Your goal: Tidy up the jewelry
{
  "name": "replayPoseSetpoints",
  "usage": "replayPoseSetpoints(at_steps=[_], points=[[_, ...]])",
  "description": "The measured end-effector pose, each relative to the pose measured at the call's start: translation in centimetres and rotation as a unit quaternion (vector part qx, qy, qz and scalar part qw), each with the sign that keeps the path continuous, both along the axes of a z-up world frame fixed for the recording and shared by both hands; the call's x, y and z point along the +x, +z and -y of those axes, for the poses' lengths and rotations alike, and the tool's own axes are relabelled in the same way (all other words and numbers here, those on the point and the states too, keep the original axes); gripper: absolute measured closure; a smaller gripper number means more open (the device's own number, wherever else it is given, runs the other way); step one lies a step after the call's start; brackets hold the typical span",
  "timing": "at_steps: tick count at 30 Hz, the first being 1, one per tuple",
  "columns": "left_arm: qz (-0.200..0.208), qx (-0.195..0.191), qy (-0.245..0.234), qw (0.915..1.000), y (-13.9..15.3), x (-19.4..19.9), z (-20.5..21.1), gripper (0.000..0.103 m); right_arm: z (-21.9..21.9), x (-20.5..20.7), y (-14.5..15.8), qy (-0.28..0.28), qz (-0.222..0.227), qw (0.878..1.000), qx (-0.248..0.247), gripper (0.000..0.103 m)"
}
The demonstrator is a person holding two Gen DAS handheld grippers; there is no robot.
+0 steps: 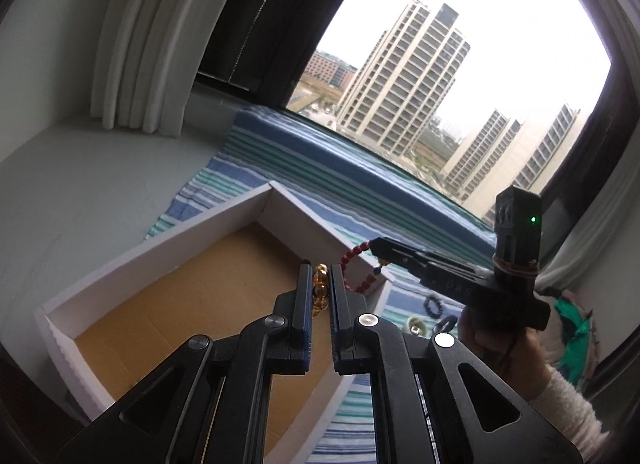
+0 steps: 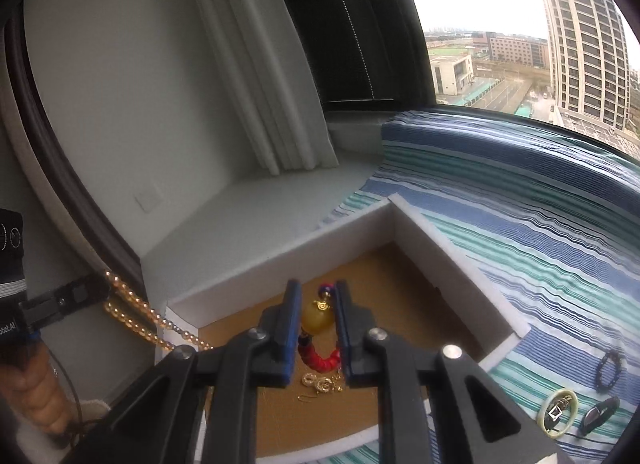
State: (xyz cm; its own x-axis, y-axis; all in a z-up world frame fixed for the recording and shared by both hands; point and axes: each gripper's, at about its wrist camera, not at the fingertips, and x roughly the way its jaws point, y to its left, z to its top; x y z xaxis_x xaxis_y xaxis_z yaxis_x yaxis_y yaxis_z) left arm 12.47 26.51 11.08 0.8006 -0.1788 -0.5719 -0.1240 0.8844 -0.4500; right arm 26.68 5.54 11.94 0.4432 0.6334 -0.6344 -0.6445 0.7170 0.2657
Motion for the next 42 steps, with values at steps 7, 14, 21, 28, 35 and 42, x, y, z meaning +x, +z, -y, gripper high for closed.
replayPoseSetpoints(at_steps=[7, 14, 21, 28, 35, 42], points=[[-0.070, -0.007, 0.023, 0.9972, -7.1, 0.3, -1.6, 0.098, -4.6, 1.7, -6.0, 0.006, -0.012, 0.998, -0.056, 0.086], [-0.126, 0.033, 0.045, 0.9904, -11.3, -0.4, -1.5, 0.082, -5.2, 1.5, -9.7, -0.010, -0.013, 0.995, -0.098, 0.058], [-0.112, 0.047, 0.072, 0.9899, -10.8, -2.7, -1.0, 0.034, -2.8, -1.4, -8.6, -0.021, 0.028, 0.995, -0.094, 0.035], [-0.059, 0.099, 0.088, 0.9895, -7.8, -5.9, 3.6, 0.015, 1.7, -7.7, -7.5, -0.043, 0.090, 0.990, -0.103, 0.024], [0.002, 0.134, 0.039, 0.9902, -5.7, -7.4, 10.4, 0.006, 8.0, -14.1, -9.5, -0.076, 0.115, 0.981, -0.136, 0.024], [0.010, 0.136, -0.020, 0.9905, -6.7, -6.7, 15.1, 0.005, 14.5, -19.0, -12.1, -0.136, 0.104, 0.971, -0.165, 0.024]])
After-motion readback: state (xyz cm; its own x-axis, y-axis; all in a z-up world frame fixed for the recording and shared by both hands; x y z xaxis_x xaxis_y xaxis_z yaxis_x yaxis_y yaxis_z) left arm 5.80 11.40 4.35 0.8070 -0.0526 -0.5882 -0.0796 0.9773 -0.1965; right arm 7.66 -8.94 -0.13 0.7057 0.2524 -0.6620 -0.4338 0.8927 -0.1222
